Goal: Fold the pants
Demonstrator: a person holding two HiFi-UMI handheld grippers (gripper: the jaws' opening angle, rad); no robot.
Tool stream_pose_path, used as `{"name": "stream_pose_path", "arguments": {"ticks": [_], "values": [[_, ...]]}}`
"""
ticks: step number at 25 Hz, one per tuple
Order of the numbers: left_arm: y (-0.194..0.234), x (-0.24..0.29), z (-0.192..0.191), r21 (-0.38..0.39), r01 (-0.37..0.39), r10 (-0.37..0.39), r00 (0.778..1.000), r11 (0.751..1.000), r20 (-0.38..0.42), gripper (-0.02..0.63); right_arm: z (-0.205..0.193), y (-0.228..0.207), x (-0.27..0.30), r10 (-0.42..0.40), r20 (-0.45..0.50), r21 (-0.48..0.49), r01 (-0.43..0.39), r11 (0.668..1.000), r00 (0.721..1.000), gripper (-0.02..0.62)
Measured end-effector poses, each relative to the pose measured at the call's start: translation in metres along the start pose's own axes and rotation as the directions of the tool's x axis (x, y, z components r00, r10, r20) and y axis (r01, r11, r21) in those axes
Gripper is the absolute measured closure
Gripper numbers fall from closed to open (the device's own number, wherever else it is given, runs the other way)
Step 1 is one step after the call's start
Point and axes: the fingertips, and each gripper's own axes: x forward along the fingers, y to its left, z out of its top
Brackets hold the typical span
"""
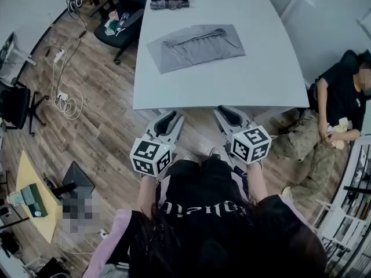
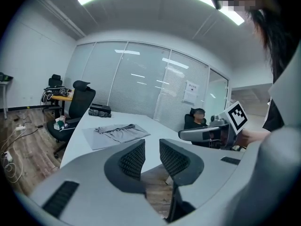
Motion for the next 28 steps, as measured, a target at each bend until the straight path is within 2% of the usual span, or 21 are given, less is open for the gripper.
{"name": "stream_pose_path", "arguments": {"ticks": [11, 19, 28], "values": [[-0.044, -0.010, 0.005, 0.016, -0.012, 0.011, 1.000, 1.000, 0.027, 0.495, 0.000, 0.015, -0.035, 0.060, 0.001, -0.020, -0.060, 0.998, 0.998, 0.558], [-0.087, -0.014, 0.004, 0.002, -0.014, 0.013, 0.999, 1.000, 0.036, 0.495, -0.005, 0.014, -0.073, 0.090, 0.015, -0.013, -0.090, 0.996, 0.996, 0.563], [-0.116, -0.017, -0.002, 0.012, -0.018, 0.018, 0.999, 1.000, 0.038, 0.495, -0.014, 0.021, -0.094, 0.137, 0.017, -0.033, -0.136, 0.990, 0.990, 0.565]]}}
